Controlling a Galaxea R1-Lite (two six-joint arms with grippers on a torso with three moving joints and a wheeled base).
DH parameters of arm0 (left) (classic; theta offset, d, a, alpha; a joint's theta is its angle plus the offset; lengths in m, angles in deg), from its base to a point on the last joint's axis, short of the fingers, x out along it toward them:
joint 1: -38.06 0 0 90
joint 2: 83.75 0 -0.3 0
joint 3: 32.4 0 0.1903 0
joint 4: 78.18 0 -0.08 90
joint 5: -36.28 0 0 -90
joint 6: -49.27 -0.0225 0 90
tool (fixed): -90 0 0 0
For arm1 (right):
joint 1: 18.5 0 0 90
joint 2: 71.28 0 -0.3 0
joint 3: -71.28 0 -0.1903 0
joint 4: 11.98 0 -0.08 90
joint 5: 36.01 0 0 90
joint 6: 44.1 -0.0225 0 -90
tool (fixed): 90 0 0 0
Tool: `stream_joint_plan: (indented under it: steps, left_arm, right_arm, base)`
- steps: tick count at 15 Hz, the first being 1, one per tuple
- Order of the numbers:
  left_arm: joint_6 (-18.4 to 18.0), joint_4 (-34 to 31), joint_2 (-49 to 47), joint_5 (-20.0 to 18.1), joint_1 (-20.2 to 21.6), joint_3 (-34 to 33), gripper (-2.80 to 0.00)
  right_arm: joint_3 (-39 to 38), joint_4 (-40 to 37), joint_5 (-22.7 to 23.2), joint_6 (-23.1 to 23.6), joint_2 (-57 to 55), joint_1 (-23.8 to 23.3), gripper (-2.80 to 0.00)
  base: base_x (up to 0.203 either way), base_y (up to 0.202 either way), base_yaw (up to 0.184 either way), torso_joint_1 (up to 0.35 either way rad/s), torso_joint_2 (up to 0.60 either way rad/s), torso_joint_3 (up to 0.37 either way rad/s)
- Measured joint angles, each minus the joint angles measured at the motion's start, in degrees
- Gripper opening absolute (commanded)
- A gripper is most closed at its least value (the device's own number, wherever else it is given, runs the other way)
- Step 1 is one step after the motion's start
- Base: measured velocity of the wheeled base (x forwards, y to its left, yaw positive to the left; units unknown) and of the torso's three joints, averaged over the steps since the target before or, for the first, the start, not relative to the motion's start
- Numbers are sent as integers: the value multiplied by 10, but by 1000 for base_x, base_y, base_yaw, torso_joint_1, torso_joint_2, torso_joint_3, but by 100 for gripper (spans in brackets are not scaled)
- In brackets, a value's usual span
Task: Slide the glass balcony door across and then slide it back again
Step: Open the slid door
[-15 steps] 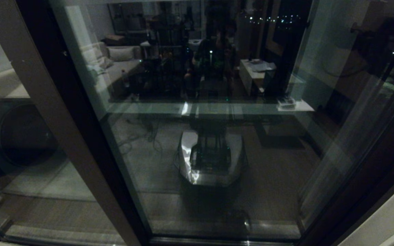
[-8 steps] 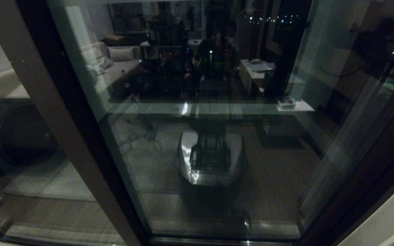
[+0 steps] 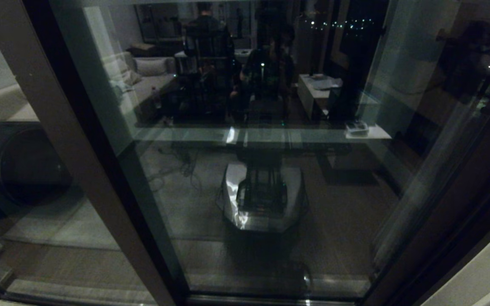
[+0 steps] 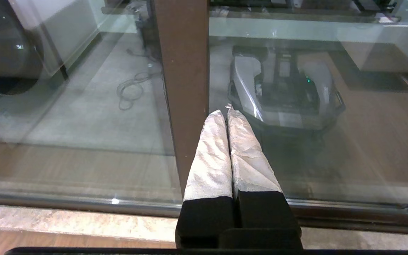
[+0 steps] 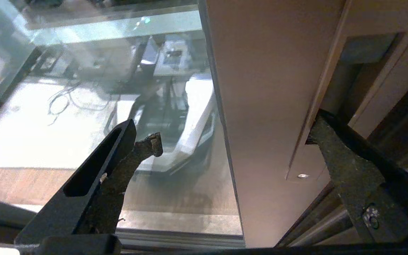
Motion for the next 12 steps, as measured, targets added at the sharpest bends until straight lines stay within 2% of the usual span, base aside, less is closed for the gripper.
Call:
stream_joint_plan:
  steps: [6,12]
  left_arm:
    - [0,0,0,0,0,0,-280]
    - [0,0,0,0,0,0,-280]
  right_arm:
    - [-33,1,-2,3,33,31,0]
    - [-44,1,-7,4,53,39,0]
  base:
    - [0,0,0,0,0,0]
    - [0,0,0,0,0,0]
